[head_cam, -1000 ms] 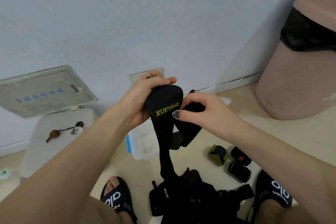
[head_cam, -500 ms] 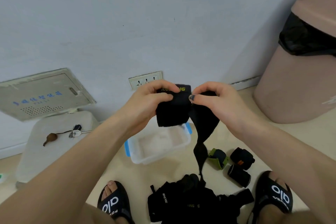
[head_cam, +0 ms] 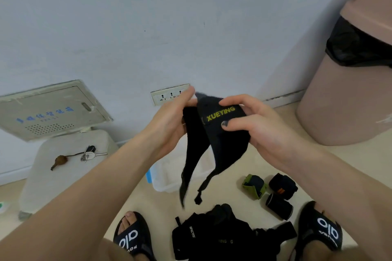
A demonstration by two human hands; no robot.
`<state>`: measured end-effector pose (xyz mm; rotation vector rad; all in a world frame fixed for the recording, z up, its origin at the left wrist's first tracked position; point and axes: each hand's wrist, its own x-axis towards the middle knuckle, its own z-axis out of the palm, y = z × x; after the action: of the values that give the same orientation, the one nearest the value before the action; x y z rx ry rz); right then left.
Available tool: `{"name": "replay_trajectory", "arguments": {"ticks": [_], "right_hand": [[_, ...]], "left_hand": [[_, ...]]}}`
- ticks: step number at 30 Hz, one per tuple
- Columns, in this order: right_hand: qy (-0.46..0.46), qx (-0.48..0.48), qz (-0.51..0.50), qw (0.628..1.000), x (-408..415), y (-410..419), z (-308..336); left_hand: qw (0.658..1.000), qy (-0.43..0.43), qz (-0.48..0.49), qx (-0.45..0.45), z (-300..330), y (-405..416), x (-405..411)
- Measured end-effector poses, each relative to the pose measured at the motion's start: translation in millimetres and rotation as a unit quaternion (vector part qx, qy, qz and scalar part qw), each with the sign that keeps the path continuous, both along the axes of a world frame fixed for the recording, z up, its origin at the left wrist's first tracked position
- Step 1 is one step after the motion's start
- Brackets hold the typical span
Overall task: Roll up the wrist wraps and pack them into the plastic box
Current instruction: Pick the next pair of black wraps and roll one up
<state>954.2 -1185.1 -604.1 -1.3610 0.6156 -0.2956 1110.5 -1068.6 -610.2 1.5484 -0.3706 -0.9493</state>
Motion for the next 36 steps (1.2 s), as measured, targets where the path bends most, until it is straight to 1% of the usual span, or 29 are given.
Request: {"name": "replay_trajectory", "arguments": {"ticks": [2, 5, 11, 15, 22, 25, 27, 31, 34, 36], "right_hand": [[0.025, 0.002, 0.023, 0.999, 0.2, 4.4, -1.6], [0.031, 0.009, 0.033, 0.999, -0.5, 6.5, 0.8], [0.03, 0.03, -0.022, 0.999, -0.4, 9.3, 0.1], [0.029, 0.022, -0.061, 0.997, 0.5, 8.9, 0.1], [0.045, 0.03, -0.062, 0.997, 0.0, 6.5, -2.8], [0.03, 0.066, -0.058, 0.996, -1.5, 2.7, -0.5], [0.01, 0.099, -0.076, 0.992, -1.8, -0.6, 1.8], [-0.016, 0.136, -0.114, 0.984, -2.8, -12.5, 6.3], [-0.022, 0.16, -0.091, 0.983, -6.9, -16.6, 7.5], [-0.01, 0.141, -0.068, 0.988, -8.7, -14.9, 5.2]], "left_hand": [[0.999, -0.037, 0.004, -0.023, 0.7, 1.6, 0.9], [0.998, -0.054, -0.002, -0.03, -0.2, 3.8, 0.4], [0.998, -0.06, -0.006, -0.034, -1.6, 1.7, -7.0], [0.996, -0.075, -0.016, -0.037, -1.2, 1.5, -8.3], [0.996, -0.087, -0.027, -0.014, -1.3, 2.5, -11.1], [0.996, -0.088, -0.023, -0.001, -1.0, 3.2, -12.9], [0.996, -0.088, -0.017, 0.003, -1.1, 3.9, -13.0], [0.995, -0.094, -0.005, 0.026, -4.0, 7.0, -7.9], [0.998, -0.068, 0.005, 0.015, -4.8, 9.4, -4.0], [0.998, -0.057, 0.011, -0.006, -4.4, 10.5, -2.5]]}}
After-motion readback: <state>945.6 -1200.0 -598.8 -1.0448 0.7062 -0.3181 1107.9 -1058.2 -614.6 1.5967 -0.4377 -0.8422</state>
